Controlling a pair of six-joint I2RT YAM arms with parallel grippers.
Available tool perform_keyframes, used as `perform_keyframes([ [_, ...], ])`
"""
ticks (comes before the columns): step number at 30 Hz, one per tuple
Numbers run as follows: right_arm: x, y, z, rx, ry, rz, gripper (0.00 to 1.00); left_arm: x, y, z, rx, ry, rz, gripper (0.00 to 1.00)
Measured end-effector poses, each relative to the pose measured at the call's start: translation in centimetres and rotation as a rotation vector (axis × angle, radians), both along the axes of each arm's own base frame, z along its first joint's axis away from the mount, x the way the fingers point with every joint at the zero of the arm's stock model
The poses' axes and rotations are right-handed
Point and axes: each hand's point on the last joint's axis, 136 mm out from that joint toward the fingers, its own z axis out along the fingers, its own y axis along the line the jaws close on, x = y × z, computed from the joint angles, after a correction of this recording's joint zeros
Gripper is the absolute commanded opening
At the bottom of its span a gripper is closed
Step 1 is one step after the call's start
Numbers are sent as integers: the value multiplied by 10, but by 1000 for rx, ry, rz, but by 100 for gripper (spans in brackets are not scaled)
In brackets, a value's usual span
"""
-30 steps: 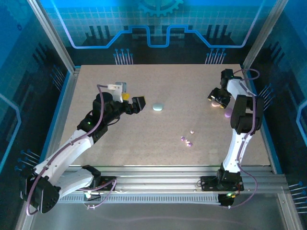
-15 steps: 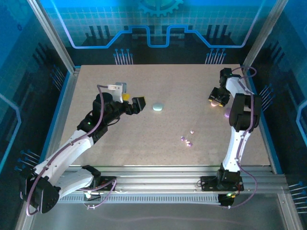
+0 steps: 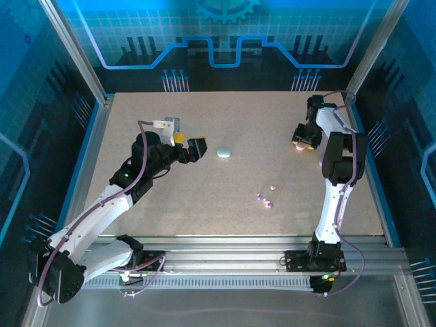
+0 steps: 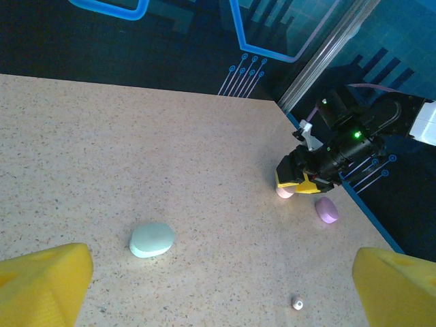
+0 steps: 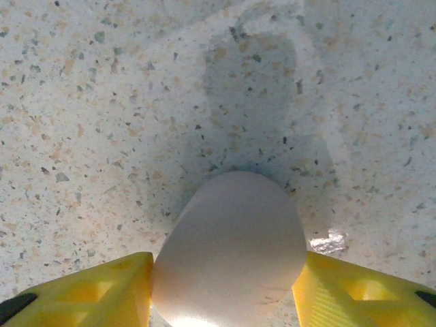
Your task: Insert wireless bluetooth earbuds into charging case
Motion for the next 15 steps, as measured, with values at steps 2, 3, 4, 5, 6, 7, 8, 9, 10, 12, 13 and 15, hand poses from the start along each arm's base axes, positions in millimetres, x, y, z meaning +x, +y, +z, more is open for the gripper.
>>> perform_keyframes([
  [2, -1, 1, -3, -1, 9, 6, 59, 0, 0, 0, 0, 0, 0, 99],
  [3, -1, 1, -5, -3, 15, 8, 60, 0, 0, 0, 0, 0, 0, 99],
  [4, -2, 1, -6, -3, 20, 8, 61, 0, 0, 0, 0, 0, 0, 99],
  [5, -2, 0, -8, -4, 24, 8, 61, 0, 0, 0, 0, 0, 0, 99],
  [6, -3, 1, -9, -3, 27, 8, 62, 0, 0, 0, 0, 0, 0, 99],
  [7, -3, 1, -10, -2, 30, 6, 62, 0, 0, 0, 0, 0, 0, 99],
  [8, -3, 1, -11, 0, 30, 4, 62, 0, 0, 0, 0, 0, -1, 99],
  [9, -3, 1, -12, 0, 32, 1, 61, 0, 0, 0, -1, 0, -1, 99],
  [10, -2, 1, -11, 1, 31, -2, 61, 0, 0, 0, -1, 0, -3, 99],
  [12, 0, 0, -11, 2, 25, -8, 58, -1, -1, 0, -2, 1, -6, 99],
  [13, 0, 0, -11, 1, 26, -12, 56, -1, -1, 0, -2, 1, -7, 99],
  [15, 0, -1, -11, 2, 25, -20, 55, -1, -1, 0, -2, 1, -7, 99],
])
